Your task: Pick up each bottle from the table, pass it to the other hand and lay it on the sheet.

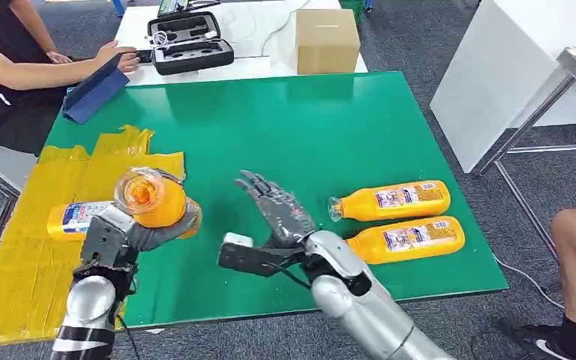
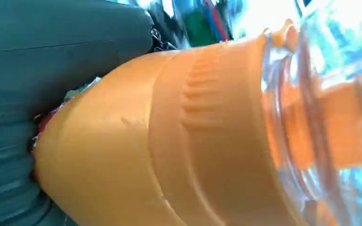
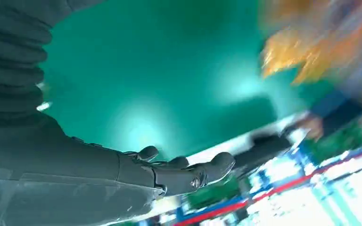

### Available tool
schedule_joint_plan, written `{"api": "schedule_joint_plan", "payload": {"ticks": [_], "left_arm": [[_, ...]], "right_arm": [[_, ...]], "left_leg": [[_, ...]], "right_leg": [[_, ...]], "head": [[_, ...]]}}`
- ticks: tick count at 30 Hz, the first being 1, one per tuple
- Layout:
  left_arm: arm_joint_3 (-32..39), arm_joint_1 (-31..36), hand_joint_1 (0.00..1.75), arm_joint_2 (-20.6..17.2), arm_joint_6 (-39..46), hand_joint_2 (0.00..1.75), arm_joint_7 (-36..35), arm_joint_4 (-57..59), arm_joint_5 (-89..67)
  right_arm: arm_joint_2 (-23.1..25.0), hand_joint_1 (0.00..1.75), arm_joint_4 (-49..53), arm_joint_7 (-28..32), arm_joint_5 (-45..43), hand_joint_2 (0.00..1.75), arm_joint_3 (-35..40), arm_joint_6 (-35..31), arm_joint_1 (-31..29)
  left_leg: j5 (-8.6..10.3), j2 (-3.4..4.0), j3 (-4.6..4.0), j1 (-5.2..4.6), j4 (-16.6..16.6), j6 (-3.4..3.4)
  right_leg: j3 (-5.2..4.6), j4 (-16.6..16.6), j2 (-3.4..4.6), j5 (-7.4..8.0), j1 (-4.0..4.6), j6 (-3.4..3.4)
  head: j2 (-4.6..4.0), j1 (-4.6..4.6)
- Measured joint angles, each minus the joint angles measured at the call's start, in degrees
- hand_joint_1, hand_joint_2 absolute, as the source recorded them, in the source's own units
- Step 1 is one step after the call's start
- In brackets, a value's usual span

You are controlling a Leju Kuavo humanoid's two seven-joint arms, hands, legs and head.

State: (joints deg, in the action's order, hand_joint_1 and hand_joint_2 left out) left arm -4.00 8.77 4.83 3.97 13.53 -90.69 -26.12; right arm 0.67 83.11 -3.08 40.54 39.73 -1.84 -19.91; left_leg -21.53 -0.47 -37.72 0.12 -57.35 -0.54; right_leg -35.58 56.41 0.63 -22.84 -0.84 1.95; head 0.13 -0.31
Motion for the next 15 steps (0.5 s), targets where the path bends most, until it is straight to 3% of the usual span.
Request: {"api": "schedule_joint_plan", "payload": {"ticks": [7, 15], "left_arm": [[3.41, -2.44, 1.75, -3.36, 12.33, 1.75, -6.18, -0.63, -41.22], [3.36, -3.48, 1.75, -6.12, 12.08, 1.75, -8.55, 4.57, -47.95]], "right_arm": [[-3.91, 0.0, 9.98, 0.83, 2.34, 0.0, -8.32, 1.88, 6.35], [-6.71, 0.0, 14.35, 0.83, 3.7, 0.0, -10.27, 2.12, 9.39]], "left_leg": [[-0.03, 0.0, -0.01, 0.0, 0.01, 0.0], [-0.02, 0.01, 0.02, 0.0, 0.01, 0.0]], "right_leg": [[-0.02, -0.02, 0.0, -0.02, 0.01, -0.01], [-0.01, -0.03, 0.0, -0.02, 0.0, -0.01]], "head": [[0.0, 0.02], [0.0, 0.02]]}}
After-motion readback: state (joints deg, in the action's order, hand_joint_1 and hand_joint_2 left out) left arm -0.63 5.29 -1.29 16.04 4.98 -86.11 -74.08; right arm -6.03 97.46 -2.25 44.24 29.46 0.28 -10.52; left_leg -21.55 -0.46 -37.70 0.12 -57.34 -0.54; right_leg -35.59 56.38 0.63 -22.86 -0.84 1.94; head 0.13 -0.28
